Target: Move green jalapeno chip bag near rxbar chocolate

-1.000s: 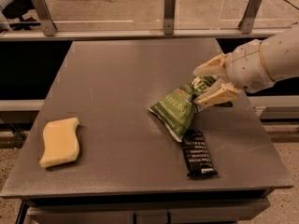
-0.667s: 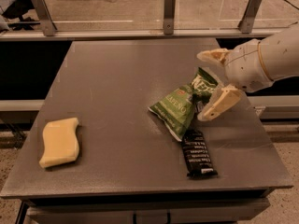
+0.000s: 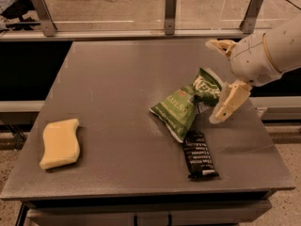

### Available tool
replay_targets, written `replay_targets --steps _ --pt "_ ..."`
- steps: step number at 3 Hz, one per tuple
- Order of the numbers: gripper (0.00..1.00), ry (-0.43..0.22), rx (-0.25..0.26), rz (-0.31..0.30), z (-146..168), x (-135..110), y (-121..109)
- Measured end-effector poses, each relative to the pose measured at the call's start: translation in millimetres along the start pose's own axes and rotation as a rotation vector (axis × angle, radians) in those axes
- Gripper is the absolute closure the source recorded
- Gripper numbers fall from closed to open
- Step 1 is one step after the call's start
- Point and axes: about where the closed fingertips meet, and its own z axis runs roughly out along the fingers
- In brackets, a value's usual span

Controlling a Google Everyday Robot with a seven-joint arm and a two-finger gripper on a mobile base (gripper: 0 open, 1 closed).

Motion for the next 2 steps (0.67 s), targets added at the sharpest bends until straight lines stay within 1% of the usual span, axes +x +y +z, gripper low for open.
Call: replay_targets --steps 1,2 --pt "0.00 0.141 0.027 -0.019 -38.6 18.7 -7.6" --pt "0.00 0.206 0.072 -0.020 -77.8 42.2 -10.9"
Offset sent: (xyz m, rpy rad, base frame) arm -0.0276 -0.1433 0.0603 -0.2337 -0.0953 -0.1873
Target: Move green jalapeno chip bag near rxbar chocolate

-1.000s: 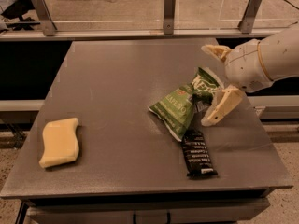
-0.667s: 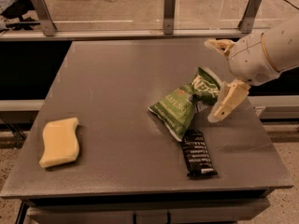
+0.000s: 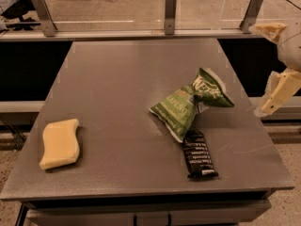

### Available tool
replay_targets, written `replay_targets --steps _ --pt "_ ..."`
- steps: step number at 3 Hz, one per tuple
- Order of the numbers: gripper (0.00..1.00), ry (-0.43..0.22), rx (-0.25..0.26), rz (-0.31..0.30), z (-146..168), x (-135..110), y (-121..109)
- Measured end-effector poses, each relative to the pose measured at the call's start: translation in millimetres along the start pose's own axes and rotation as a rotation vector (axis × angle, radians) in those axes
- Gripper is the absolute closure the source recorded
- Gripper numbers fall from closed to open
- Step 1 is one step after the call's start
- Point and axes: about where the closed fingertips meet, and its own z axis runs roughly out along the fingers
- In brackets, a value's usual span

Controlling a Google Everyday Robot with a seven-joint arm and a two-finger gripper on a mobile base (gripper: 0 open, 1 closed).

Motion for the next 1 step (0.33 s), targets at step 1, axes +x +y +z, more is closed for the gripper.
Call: replay_targets --steps 1 --pt "0.00 0.004 0.005 0.000 -2.8 2.3 -0.7"
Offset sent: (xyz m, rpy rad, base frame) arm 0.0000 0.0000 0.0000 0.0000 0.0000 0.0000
